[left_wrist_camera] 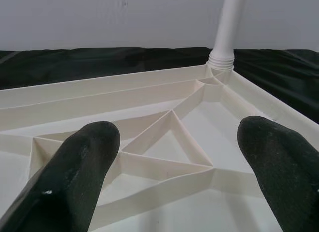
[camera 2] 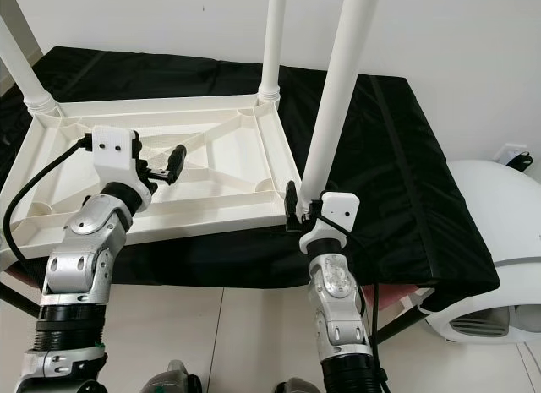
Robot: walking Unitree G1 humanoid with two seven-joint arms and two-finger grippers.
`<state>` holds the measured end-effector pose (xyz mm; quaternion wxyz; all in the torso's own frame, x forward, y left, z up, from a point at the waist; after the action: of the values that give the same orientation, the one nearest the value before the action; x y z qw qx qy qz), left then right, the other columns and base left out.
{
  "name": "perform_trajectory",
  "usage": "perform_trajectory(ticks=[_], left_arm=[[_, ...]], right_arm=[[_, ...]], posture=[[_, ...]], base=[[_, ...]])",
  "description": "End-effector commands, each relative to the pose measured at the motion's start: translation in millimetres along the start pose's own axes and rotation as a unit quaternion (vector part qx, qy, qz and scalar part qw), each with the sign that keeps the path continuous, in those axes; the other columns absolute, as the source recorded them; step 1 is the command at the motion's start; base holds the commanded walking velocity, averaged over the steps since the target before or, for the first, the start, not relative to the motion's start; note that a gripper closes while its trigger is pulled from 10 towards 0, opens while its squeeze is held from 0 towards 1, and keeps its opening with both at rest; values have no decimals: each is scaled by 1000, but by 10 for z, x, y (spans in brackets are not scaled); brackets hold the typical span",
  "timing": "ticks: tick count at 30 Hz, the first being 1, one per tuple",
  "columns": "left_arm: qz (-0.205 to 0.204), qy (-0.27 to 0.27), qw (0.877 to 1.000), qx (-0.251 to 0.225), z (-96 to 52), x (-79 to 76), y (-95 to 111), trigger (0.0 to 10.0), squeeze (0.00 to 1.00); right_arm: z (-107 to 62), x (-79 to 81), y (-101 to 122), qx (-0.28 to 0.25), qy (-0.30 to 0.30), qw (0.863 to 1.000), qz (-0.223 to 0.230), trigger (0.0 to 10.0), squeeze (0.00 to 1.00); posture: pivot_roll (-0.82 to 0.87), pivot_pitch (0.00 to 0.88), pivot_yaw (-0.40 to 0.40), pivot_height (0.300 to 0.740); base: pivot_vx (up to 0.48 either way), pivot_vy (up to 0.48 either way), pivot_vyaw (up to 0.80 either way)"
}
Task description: Building children table
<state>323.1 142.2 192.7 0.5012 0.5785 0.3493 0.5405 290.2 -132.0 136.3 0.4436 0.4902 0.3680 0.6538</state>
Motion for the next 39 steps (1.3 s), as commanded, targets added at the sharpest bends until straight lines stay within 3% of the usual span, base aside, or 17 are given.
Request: perform_trajectory(ticks=[1, 39], left_arm=[[3, -10, 1000, 7, -23, -30, -26, 10000, 0], [3, -10, 1000, 7, -23, -30, -26, 10000, 0]], right_arm=[[-3, -8, -15, 0, -3, 1000, 4, 10000, 0], [-3, -8, -15, 0, -3, 1000, 4, 10000, 0]], posture=[[21, 36, 37, 740], [21, 36, 37, 740]], base=[[0, 0, 0], [0, 0, 0]])
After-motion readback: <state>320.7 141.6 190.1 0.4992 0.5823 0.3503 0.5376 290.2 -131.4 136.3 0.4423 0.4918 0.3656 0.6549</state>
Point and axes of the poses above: a point about 5 cm out from each wrist's last joint towards the gripper, its own z axis pointing out of the wrist towards the gripper, its own y axis along the axis of the wrist's last joint, x = y × z, the point moved 1 cm from there along z, pointing out of the wrist towards the gripper, and after that the axes turned 15 degrees about z, right-handed, at the moved point
